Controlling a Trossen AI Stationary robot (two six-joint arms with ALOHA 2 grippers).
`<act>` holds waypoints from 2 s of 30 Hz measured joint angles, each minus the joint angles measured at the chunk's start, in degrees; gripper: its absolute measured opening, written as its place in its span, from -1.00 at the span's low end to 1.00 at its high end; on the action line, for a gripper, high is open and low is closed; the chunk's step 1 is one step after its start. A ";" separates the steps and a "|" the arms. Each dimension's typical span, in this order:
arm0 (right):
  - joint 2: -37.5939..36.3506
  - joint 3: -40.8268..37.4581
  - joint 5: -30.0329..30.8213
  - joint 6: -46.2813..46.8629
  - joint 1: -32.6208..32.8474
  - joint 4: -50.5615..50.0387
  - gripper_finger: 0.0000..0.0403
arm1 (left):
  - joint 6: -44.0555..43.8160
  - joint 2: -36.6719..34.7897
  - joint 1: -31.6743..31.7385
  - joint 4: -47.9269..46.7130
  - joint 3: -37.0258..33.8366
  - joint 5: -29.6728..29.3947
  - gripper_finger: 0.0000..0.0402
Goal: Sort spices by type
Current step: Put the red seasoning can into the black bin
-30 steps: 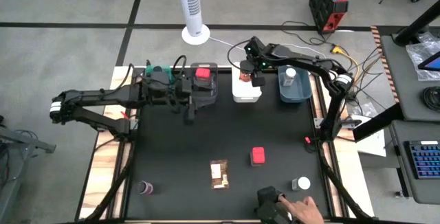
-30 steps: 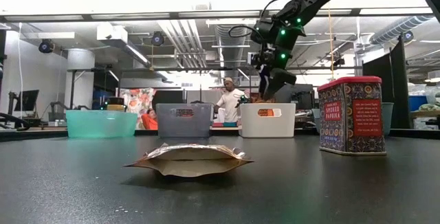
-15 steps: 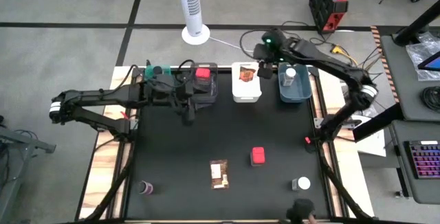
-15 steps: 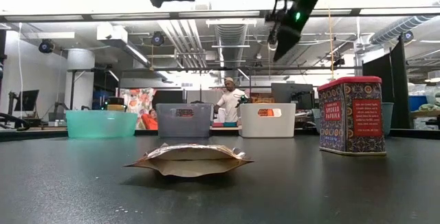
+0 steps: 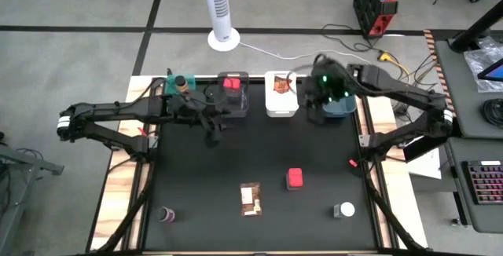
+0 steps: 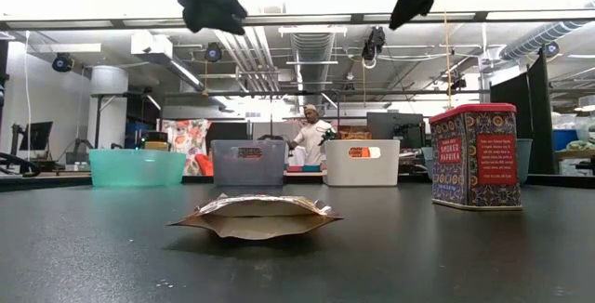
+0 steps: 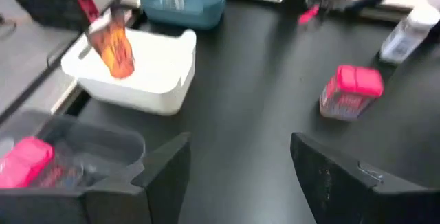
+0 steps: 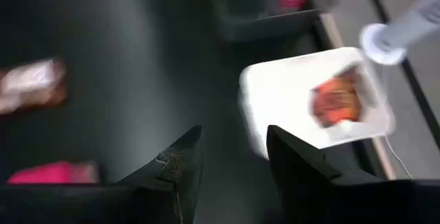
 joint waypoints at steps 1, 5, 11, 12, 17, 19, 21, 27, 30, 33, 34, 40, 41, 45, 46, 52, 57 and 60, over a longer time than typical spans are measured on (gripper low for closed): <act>-0.24 -0.17 0.00 0.02 2.06 -0.80 -0.27 | -0.09 0.31 0.00 -0.71 0.00 0.01 0.16; -0.39 -0.80 0.38 1.09 9.93 -2.36 -0.34 | -1.56 1.62 0.00 -2.08 -0.02 -0.01 0.16; 0.86 -0.98 0.45 9.17 19.08 -3.70 -0.47 | -2.29 2.89 -0.20 -2.34 -0.02 0.04 0.16; 1.08 -0.99 0.46 11.87 20.33 -3.82 -0.49 | -2.32 3.10 -0.22 -2.31 -0.02 0.06 0.16; 2.58 -1.03 0.55 23.65 25.22 -7.84 -0.61 | -2.53 4.13 -0.22 -2.08 -0.02 0.10 0.16; 3.09 -1.57 0.52 28.99 26.96 -9.73 -0.65 | -2.11 4.28 -0.24 -1.42 -0.02 0.10 0.16; 3.46 -2.63 0.45 35.98 28.27 -10.48 -0.70 | -2.03 4.28 -0.46 -1.37 0.09 0.10 0.16; 5.39 -5.99 0.66 53.04 29.88 -10.64 -0.70 | -1.95 4.11 -0.66 -1.27 0.48 0.10 0.16; 7.00 -6.78 0.40 56.08 30.35 -10.68 -0.61 | -1.74 4.13 -0.66 -1.41 0.48 0.10 0.16; 9.01 -7.00 0.37 59.89 30.37 -10.74 -0.51 | -0.72 4.13 -0.66 -1.43 0.50 0.06 0.16; 9.79 -7.01 0.24 60.96 30.37 -10.72 -0.47 | -0.51 4.13 -0.66 -1.41 0.50 0.04 0.16; 14.74 -6.94 -2.57 69.36 30.42 -12.62 -0.18 | 2.10 4.13 -0.66 -1.38 0.52 0.03 0.16; 15.69 -6.94 -2.96 69.81 30.41 -12.41 -0.12 | 2.86 4.13 -0.66 -1.36 0.52 0.03 0.16; 18.92 -6.80 -3.79 72.44 30.64 -11.07 0.15 | 6.51 4.13 -0.66 -1.06 0.52 0.03 0.16; 19.76 -6.55 -4.34 73.26 30.64 -10.78 0.22 | 7.49 4.13 -0.66 -0.67 0.52 0.03 0.16; 23.99 -3.28 -6.40 76.95 30.64 -8.47 0.58 | 11.45 4.13 -0.66 1.86 0.55 0.03 0.16; 26.05 -0.15 -6.43 80.06 30.65 -8.24 0.78 | 13.49 4.13 -0.66 2.24 0.55 0.01 0.16; 26.97 0.21 -6.43 81.09 30.95 -8.58 0.81 | 13.83 4.13 -0.66 2.23 0.55 0.01 0.16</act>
